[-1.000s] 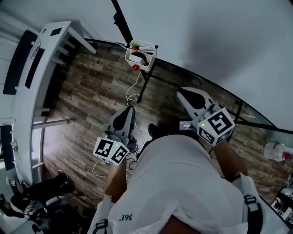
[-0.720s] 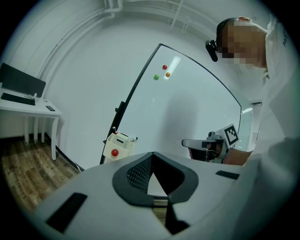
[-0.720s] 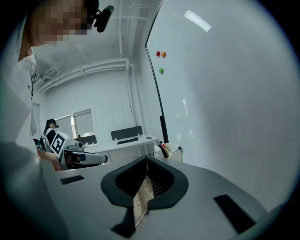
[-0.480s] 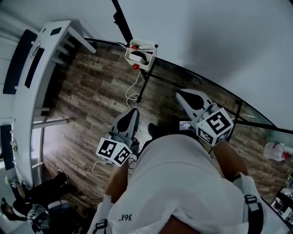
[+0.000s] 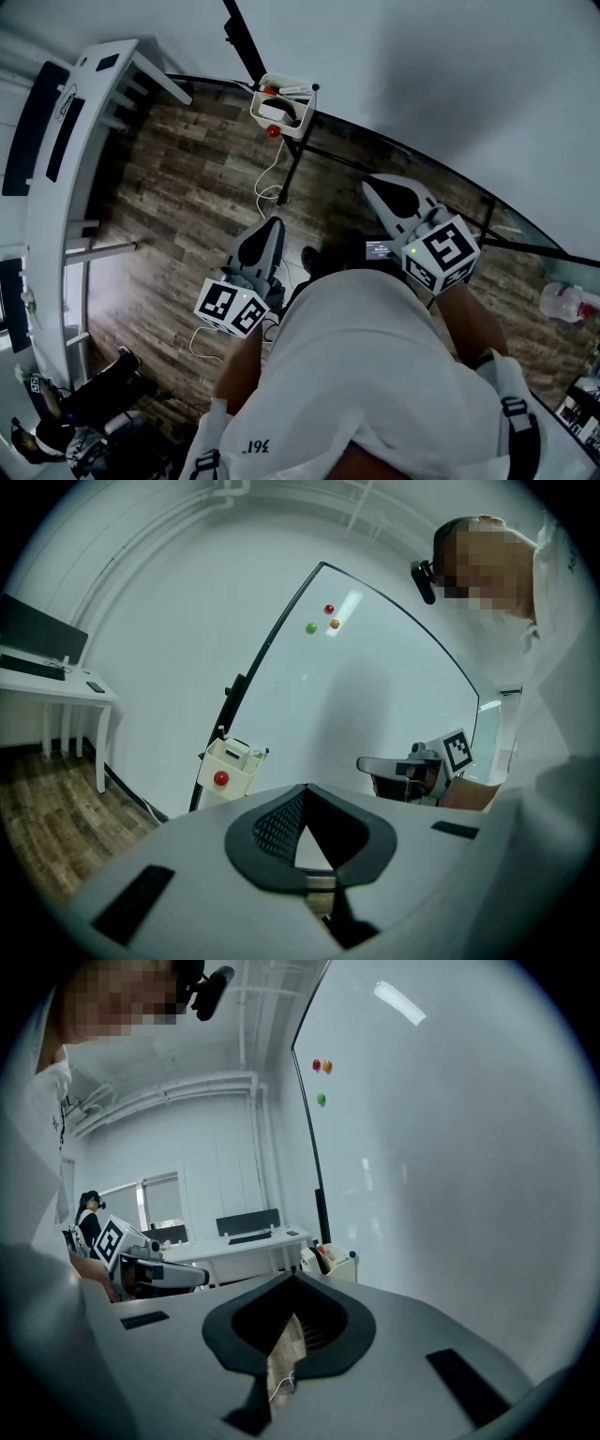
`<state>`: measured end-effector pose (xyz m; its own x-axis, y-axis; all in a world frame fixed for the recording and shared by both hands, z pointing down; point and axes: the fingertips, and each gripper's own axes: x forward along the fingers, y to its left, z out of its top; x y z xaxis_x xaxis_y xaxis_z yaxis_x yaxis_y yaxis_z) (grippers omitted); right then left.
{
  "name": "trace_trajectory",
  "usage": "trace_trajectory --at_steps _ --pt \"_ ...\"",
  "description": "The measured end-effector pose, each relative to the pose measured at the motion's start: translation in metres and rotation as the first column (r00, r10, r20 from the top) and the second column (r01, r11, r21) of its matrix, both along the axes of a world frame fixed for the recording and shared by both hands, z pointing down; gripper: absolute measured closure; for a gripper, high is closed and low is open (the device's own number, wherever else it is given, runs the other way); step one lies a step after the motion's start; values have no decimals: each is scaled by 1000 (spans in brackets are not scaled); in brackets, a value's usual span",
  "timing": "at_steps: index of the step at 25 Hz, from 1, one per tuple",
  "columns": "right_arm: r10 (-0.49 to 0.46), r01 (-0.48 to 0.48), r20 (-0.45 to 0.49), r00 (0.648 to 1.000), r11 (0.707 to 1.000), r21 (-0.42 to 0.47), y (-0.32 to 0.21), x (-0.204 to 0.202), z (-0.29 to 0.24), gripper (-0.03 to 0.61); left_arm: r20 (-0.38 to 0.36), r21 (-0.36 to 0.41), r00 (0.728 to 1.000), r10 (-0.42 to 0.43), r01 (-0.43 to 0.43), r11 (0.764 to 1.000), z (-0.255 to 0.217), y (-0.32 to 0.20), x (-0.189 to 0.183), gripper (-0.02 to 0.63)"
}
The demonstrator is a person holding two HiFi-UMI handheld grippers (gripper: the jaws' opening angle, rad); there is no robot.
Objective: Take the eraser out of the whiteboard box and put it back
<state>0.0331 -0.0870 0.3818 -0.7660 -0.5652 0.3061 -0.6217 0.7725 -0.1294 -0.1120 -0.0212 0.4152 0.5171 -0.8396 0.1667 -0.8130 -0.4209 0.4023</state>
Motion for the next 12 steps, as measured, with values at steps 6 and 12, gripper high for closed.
trace_trajectory --at_steps 6,12 --pt "14 -14 -4 1000 1000 2 -3 2 2 554 -4 -3 1000 2 -2 1000 1 -1 1 606" --pt "12 -12 -6 1000 1000 3 -5 -1 3 554 -5 -2 1000 5 -5 1000 1 -4 -1 606"
